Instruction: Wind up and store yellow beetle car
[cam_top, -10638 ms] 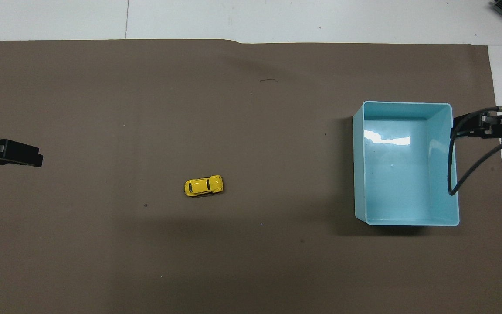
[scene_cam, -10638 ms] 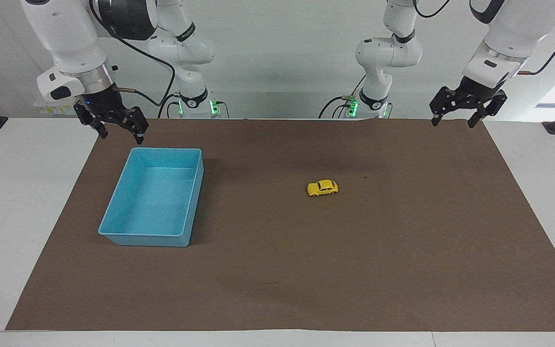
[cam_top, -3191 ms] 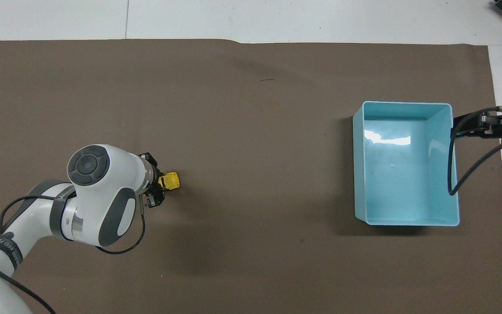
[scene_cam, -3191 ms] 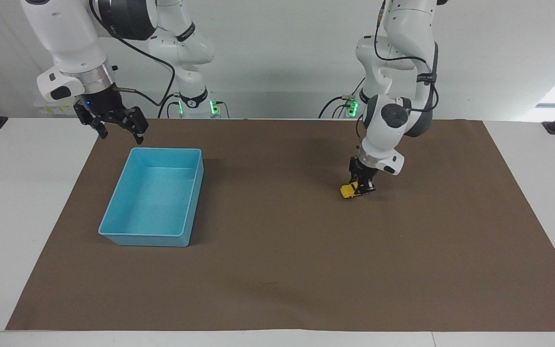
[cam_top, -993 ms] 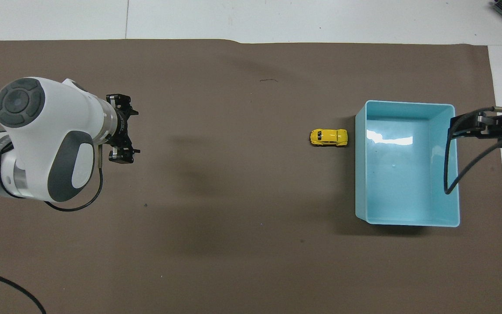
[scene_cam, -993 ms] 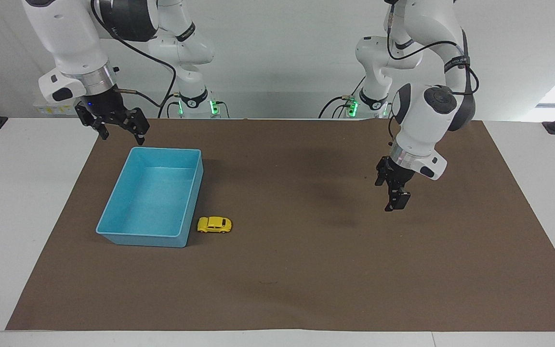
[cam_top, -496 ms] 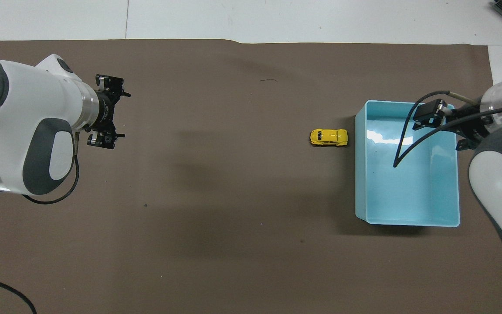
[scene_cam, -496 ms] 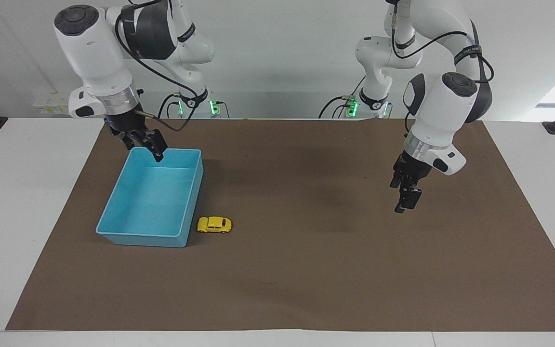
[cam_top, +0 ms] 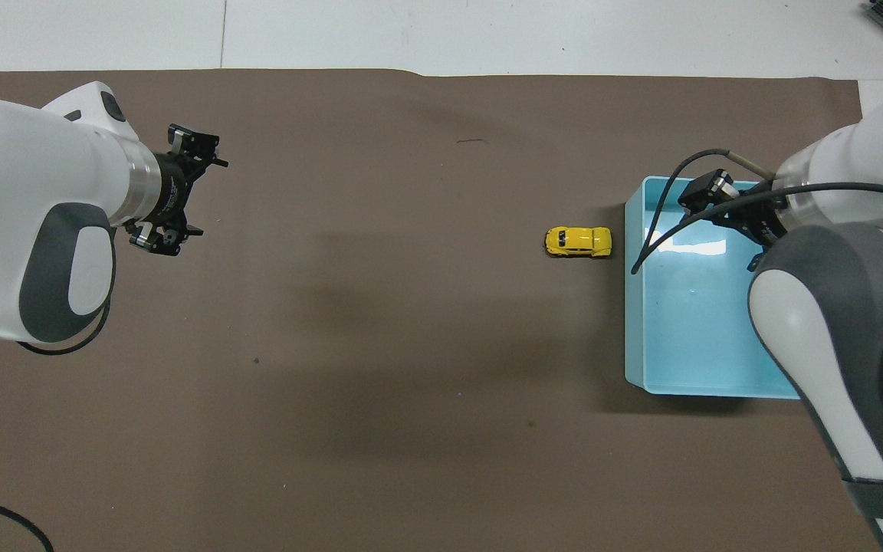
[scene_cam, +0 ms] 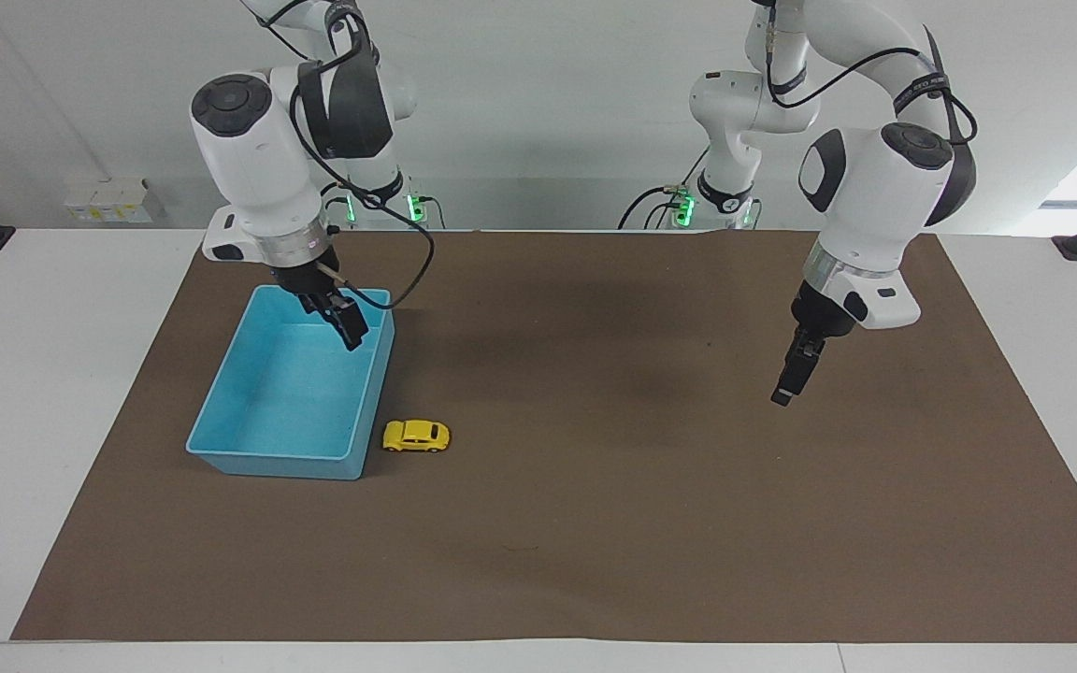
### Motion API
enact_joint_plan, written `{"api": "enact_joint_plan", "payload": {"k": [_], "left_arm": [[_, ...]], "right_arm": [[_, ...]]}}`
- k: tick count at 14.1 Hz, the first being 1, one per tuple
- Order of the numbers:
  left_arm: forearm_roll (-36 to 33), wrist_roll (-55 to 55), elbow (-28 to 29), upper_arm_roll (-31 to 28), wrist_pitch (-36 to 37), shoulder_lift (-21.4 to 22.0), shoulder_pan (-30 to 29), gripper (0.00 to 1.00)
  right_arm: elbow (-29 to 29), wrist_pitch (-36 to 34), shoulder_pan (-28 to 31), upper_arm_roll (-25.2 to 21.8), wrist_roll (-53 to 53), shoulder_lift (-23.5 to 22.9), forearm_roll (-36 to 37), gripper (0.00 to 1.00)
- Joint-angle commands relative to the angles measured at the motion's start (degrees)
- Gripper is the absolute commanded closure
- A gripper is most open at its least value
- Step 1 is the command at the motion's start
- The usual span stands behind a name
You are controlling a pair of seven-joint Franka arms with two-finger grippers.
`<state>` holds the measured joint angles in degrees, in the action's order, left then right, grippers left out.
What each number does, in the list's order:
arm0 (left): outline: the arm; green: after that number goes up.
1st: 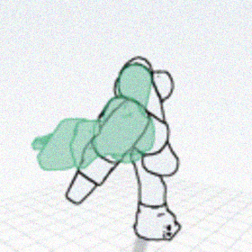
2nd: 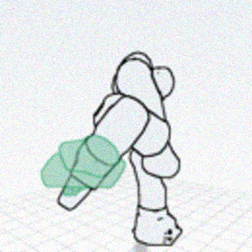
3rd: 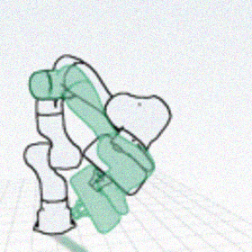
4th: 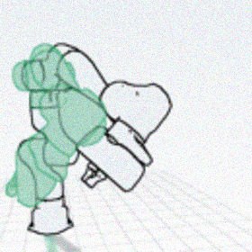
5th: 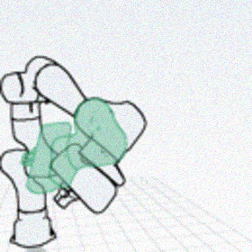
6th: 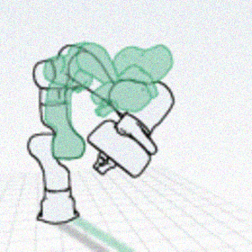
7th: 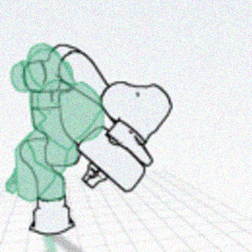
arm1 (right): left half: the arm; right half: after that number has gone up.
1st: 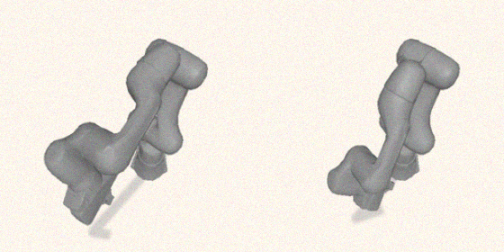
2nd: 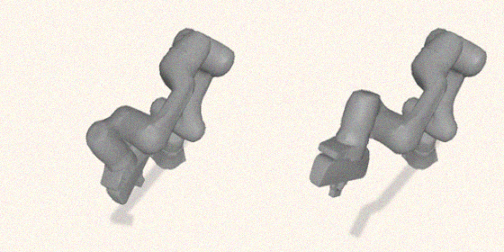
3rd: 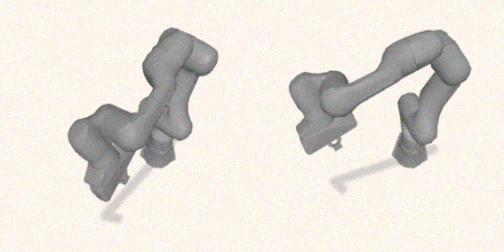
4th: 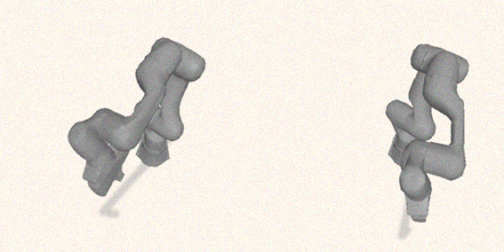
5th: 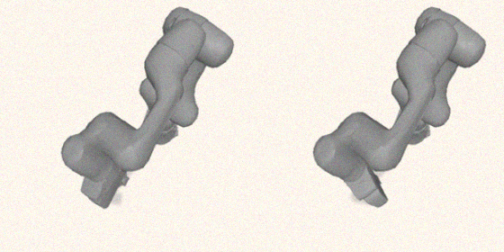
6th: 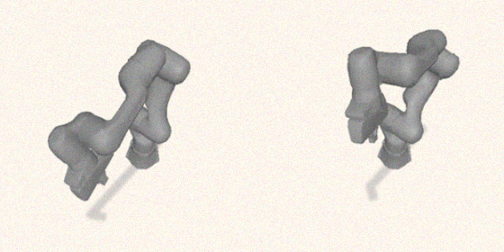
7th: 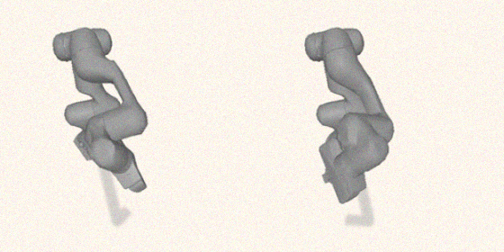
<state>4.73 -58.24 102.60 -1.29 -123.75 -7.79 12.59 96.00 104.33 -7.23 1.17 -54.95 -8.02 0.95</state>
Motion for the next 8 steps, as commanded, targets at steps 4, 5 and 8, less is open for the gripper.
{"api": "enact_joint_plan", "payload": {"k": [4,5,8], "left_arm": [[-0.69,26.91,-0.47,0.67,5.97,3.13,-4.41,0.00],[-0.69,31.21,-0.47,0.67,6.67,3.39,-4.50,0.00],[-0.78,45.80,-0.47,0.32,9.56,3.75,-4.85,0.00]], "right_arm": [[0.16,5.36,-4.36,0.32,-23.94,-4.01,2.73,0.00],[0.15,6.41,-5.06,0.32,-29.55,-5.33,4.48,0.00],[0.15,9.14,-6.48,0.32,-40.22,-7.97,6.96,0.00]]}}
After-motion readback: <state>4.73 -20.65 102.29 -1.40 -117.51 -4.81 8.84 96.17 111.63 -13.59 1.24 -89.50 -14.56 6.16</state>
